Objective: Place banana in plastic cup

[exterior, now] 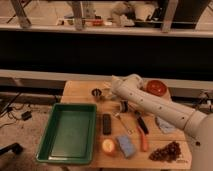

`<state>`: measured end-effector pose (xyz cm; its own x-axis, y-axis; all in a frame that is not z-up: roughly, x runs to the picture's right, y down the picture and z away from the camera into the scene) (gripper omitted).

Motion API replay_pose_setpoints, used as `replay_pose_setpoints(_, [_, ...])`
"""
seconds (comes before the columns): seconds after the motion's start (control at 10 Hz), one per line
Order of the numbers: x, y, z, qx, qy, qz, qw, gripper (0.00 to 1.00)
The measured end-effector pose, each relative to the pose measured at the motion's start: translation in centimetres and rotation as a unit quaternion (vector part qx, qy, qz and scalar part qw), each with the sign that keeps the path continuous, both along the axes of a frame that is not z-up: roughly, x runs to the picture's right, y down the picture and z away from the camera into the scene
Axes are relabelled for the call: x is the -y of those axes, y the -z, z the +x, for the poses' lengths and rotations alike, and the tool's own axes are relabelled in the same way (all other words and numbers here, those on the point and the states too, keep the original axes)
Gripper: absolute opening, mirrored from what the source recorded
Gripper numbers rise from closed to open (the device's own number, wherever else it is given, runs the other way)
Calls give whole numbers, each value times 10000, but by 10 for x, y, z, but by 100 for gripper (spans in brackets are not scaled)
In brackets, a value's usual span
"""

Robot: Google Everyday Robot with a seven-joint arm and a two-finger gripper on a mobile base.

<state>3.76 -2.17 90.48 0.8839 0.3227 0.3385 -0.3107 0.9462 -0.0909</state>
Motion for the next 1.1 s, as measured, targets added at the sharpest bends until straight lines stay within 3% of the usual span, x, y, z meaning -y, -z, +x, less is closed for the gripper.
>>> replay_pose_setpoints(0.5, [0,2,0,6,-38,25,10000,80])
replay_pose_setpoints(1.1, [15,25,6,-73,-201,271,9994,80])
